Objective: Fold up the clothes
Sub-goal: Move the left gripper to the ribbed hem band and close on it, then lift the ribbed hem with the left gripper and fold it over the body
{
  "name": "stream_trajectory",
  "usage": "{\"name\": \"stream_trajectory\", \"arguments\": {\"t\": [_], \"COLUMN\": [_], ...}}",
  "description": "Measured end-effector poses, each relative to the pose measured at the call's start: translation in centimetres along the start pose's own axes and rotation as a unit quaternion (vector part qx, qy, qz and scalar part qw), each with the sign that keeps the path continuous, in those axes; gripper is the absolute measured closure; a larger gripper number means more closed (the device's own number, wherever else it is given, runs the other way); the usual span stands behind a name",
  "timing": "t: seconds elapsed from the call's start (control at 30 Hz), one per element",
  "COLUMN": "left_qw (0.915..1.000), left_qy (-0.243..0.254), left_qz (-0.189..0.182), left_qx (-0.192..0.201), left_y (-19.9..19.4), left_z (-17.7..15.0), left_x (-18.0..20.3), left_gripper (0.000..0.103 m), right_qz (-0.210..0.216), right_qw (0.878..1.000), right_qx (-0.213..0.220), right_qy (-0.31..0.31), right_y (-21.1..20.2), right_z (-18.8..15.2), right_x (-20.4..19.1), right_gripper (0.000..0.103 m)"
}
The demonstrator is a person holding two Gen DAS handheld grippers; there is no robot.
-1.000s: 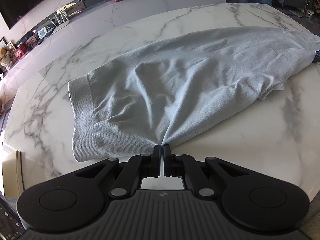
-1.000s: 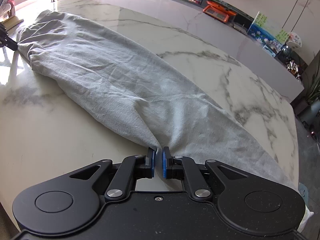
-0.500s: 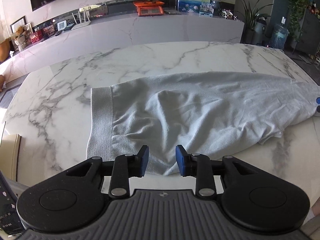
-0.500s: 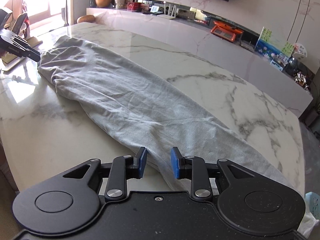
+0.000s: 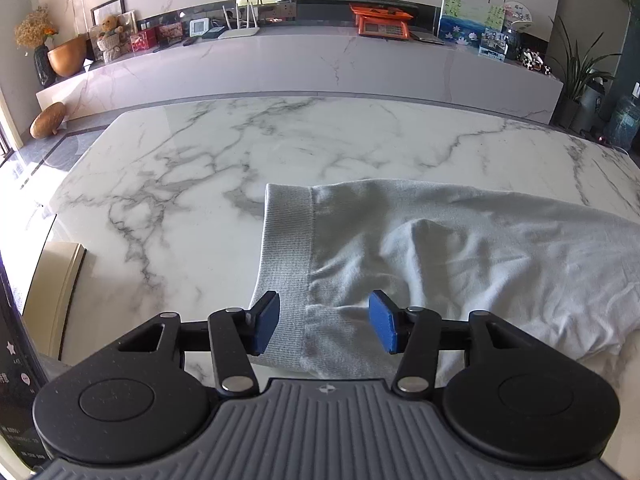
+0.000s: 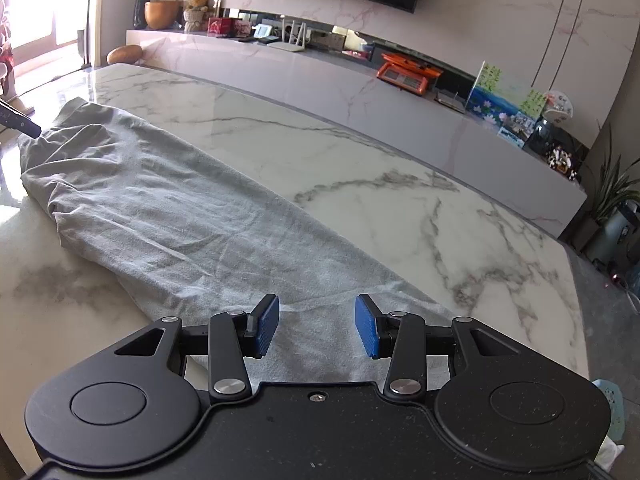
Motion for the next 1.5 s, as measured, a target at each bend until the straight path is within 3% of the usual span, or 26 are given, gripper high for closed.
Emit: {"name": "stream_trajectory", "arguments": {"t": [0.23, 0.4, 0.8, 1.1, 1.17, 1.4, 1.5], "left_qw": [0.9983, 0.9943, 0.9927, 0.9951, 0.9955, 0.9963, 0.9968], "left_qy": [-0.056, -0.09, -0.09, -0.06, -0.056, -0.044, -0.042], "left_qz": [0.005, 0.001, -0.004, 0.021, 0.017, 0.024, 0.028], "left_qx": [-0.016, -0.056, -0.079, -0.076, -0.074, -0.07, -0.062], "left_y": [0.9, 2.8, 3.8, 3.8, 3.7, 3.6, 3.4], "left_z": [1.1, 0.4, -0.4, -0.5, -0.4, -0.3, -0.2], "left_x": [-3.0, -4.0, -3.2, -2.1, -1.9, -1.3, -1.1], "left_gripper": [0.055, 0.055, 0.055, 0.056, 0.066, 0.071, 0.081], "right_qz": [0.01, 0.014, 0.015, 0.015, 0.016, 0.015, 0.016], "right_qw": [1.0, 0.999, 0.999, 0.998, 0.998, 0.998, 0.998], "right_qx": [-0.006, -0.009, -0.01, -0.014, -0.015, -0.019, -0.021], "right_qy": [-0.024, -0.036, -0.048, -0.054, -0.055, -0.058, -0.057], "right_y": [1.6, 2.5, 2.9, 3.0, 3.1, 3.2, 3.3], "right_z": [0.6, 1.0, 1.2, 1.2, 1.3, 1.3, 1.3], "right_x": [-1.1, -1.6, -1.8, -2.0, -2.1, -2.3, -2.3], "right_gripper": [0.063, 0.063, 0.063, 0.063, 0.063, 0.063, 0.063]}}
Point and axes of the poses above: each gripper's, at about its wrist camera, not at the fingertips, and y roughly the way its jaws point, x to its right, z to its top, the point moved 5 cm from there along y, roughly the way its jaws point, and after that the axes turned 7 degrees about z, right-handed, at the moved point
